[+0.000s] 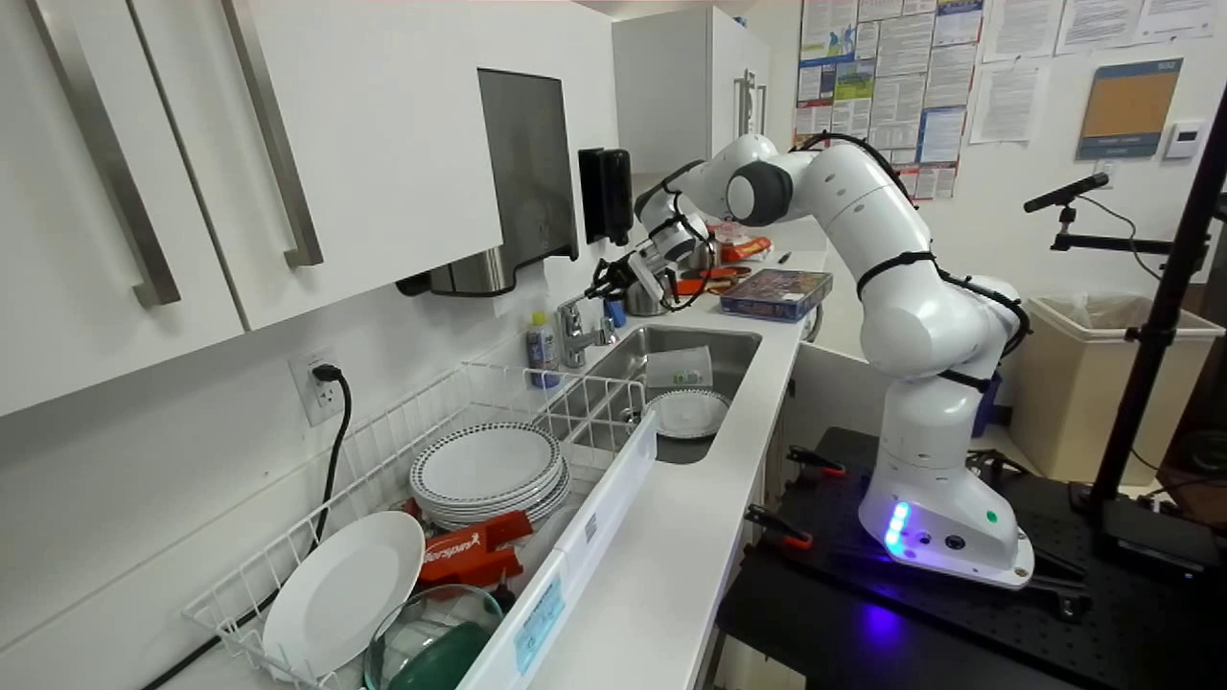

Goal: Open the tap

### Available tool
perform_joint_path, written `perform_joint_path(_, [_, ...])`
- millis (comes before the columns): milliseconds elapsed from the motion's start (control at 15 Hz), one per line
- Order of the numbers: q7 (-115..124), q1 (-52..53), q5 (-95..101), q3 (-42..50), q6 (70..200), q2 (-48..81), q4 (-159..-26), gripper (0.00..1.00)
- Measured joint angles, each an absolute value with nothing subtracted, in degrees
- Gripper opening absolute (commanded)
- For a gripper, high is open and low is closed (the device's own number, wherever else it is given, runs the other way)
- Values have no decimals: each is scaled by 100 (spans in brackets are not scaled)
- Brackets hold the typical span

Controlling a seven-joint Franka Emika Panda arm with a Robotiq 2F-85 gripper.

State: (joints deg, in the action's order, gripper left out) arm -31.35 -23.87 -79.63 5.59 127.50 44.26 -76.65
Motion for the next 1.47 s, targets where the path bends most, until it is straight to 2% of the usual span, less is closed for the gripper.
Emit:
perform_joint_path(733, [-3150, -2220, -7489, 584, 13030, 4424, -7434, 5])
perform_joint_path(800, [-3099, -2202, -7403, 584, 13066, 4424, -7407, 37])
perform_joint_path(867, [-3055, -2190, -7331, 584, 13095, 4424, -7387, 38])
perform_joint_path(1333, [-2406, -2159, -6497, 961, 13222, 4160, -7215, 91])
perform_joint_path(1467, [-2081, -2122, -6078, 1153, 13126, 4026, -7222, 100])
